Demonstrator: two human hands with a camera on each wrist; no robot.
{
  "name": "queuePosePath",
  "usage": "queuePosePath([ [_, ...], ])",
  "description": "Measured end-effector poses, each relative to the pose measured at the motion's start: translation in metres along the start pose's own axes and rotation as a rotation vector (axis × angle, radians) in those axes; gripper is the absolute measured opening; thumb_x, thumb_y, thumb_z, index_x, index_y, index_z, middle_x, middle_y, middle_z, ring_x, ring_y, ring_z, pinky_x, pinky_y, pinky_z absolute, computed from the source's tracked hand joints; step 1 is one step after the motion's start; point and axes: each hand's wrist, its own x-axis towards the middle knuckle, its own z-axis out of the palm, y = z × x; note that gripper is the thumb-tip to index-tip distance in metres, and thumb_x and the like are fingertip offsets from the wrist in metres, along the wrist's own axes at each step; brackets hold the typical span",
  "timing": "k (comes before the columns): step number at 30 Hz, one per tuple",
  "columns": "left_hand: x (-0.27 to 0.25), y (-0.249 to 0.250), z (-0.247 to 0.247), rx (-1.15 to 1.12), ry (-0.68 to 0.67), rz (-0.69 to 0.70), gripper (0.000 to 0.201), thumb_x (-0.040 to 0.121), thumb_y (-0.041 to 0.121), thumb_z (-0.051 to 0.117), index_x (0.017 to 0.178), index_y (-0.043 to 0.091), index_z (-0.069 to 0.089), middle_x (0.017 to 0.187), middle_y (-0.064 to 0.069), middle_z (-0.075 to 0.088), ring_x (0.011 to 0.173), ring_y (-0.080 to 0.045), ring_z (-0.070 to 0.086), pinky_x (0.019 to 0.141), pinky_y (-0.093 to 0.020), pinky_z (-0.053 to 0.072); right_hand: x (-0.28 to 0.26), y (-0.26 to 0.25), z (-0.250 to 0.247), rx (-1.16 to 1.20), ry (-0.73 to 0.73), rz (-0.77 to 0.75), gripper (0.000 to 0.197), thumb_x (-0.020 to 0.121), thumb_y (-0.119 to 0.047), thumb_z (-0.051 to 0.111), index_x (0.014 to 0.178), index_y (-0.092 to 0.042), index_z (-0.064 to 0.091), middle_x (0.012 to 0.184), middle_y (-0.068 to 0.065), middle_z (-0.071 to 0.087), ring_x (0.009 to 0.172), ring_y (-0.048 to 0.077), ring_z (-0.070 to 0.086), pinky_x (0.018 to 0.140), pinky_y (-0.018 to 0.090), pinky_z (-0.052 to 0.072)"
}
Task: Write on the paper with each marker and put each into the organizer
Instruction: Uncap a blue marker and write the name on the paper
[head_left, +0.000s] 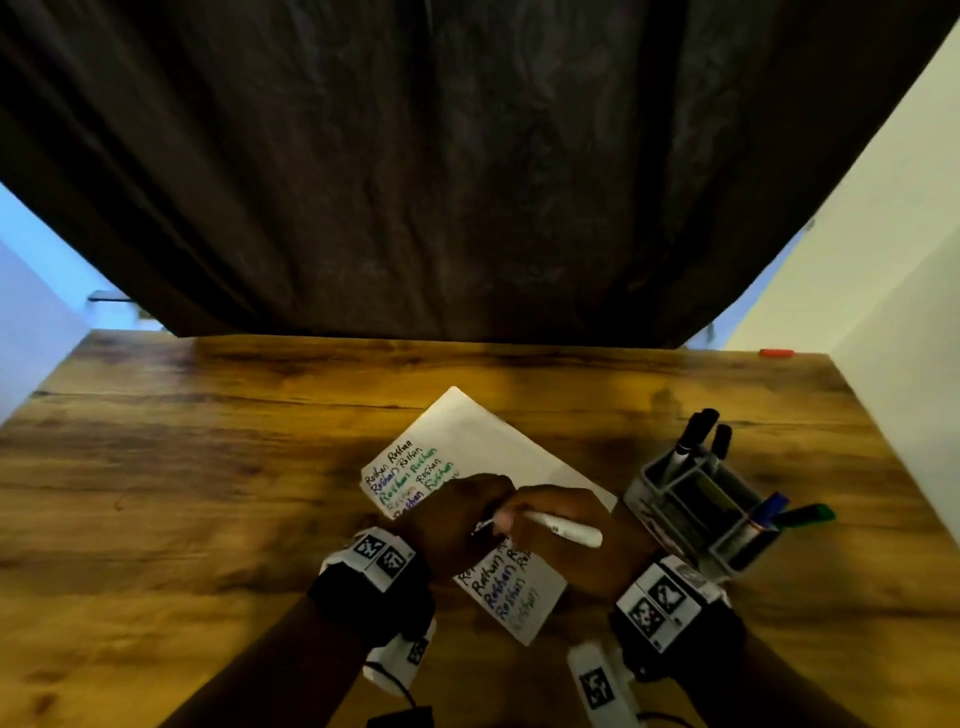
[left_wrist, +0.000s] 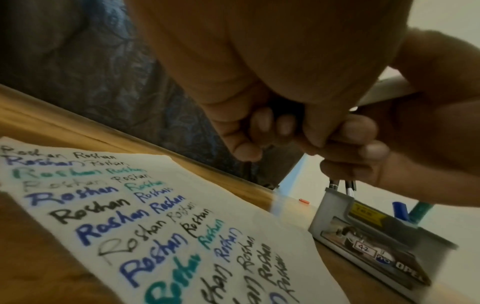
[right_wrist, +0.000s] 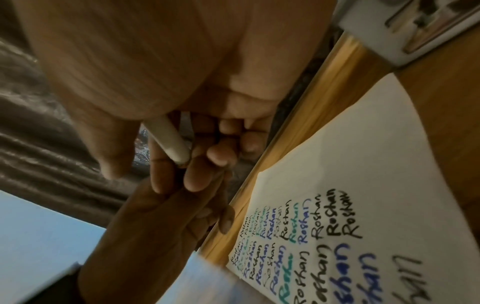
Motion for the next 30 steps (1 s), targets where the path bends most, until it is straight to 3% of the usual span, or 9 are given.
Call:
queuePosePath([
  [6,-0.010,-0.003,-0.007,-0.031,-0.014,-0.254,0.038,0.090,0.046,0.059,0.059,0.024,0.052,0.063,0.010,0.058,0.057,-0.007,0.054,0.057,-0.021,0.040,-0.015,-0.002,-0.031,-0.215,-0.044,-0.089,0.035,0.097,-0.046,0.050,0.073,-0.024,0.062,0.073,-0.009,0.061,0.072,0.006,0.062,0.069,0.028,0.053],
  [8,-0.032,-0.028,-0.018,-0.025,0.024,-0.434,0.041,0.090,0.043,0.061,0.056,0.027,0.047,0.073,0.012,0.062,0.059,-0.006,0.058,0.056,-0.020,0.044,-0.024,-0.004,-0.061,-0.293,0.054,0.010,0.046,0.097,-0.055,0.044,0.078,-0.022,0.068,0.076,-0.002,0.067,0.072,0.010,0.065,0.066,0.035,0.052],
  [10,-0.055,-0.047,-0.031,-0.003,0.081,-0.534,0.032,0.089,0.036,0.065,0.062,0.024,0.056,0.095,0.011,0.062,0.064,0.001,0.057,0.057,-0.006,0.040,-0.032,-0.001,-0.087,-0.254,0.158,0.043,0.038,0.100,-0.045,0.047,0.077,-0.023,0.069,0.073,-0.003,0.068,0.070,0.012,0.064,0.063,0.032,0.049],
  [12,-0.063,-0.052,-0.035,-0.001,0.129,-0.581,0.024,0.089,0.030,0.067,0.075,0.012,0.061,0.094,0.010,0.058,0.063,0.009,0.052,0.055,-0.003,0.038,-0.035,0.000,-0.093,-0.209,0.165,0.024,0.031,0.099,-0.042,0.049,0.081,-0.028,0.070,0.077,-0.005,0.070,0.074,0.013,0.067,0.067,0.032,0.052],
  [15,-0.048,-0.042,-0.017,-0.105,0.073,-0.616,0.024,0.088,0.040,0.065,0.082,0.019,0.055,0.089,0.013,0.065,0.073,0.000,0.061,0.064,-0.015,0.050,-0.035,0.025,-0.066,-0.204,0.047,0.046,0.021,0.099,-0.035,0.050,0.097,-0.034,0.071,0.090,-0.008,0.072,0.089,0.010,0.068,0.079,0.030,0.055],
  [18,-0.025,-0.021,0.013,-0.194,-0.054,-0.545,0.020,0.088,0.039,0.066,0.094,0.025,0.053,0.085,0.017,0.056,0.073,0.002,0.053,0.063,-0.015,0.043,-0.033,0.064,-0.033,-0.239,-0.045,0.121,0.019,0.097,-0.040,0.054,0.113,-0.041,0.065,0.104,-0.017,0.071,0.105,0.002,0.063,0.087,0.019,0.052],
  [22,-0.007,0.000,0.040,-0.215,-0.162,-0.433,0.038,0.086,0.037,0.068,0.118,0.028,0.050,0.117,0.004,0.057,0.101,-0.014,0.057,0.085,-0.030,0.050,-0.020,0.078,-0.008,-0.020,0.018,0.259,0.014,0.095,-0.012,0.061,0.109,-0.012,0.059,0.091,-0.007,0.067,0.084,-0.010,0.064,0.072,0.006,0.048],
  [24,-0.003,-0.002,0.047,-0.194,-0.179,-0.425,0.048,0.082,0.042,0.071,0.123,0.030,0.048,0.121,0.001,0.057,0.108,-0.017,0.057,0.089,-0.031,0.048,-0.014,0.087,-0.002,-0.012,0.075,0.263,0.013,0.091,-0.004,0.065,0.100,-0.010,0.058,0.085,-0.008,0.064,0.077,-0.012,0.063,0.066,0.005,0.047],
  [30,-0.002,-0.017,0.044,-0.247,-0.145,-0.499,0.063,0.071,0.037,0.083,0.124,0.029,0.051,0.123,0.000,0.056,0.112,-0.018,0.055,0.094,-0.033,0.049,-0.018,0.094,0.004,0.046,0.165,0.209,0.018,0.078,-0.035,0.069,0.094,-0.029,0.061,0.092,0.004,0.072,0.086,0.013,0.069,0.075,0.018,0.054],
])
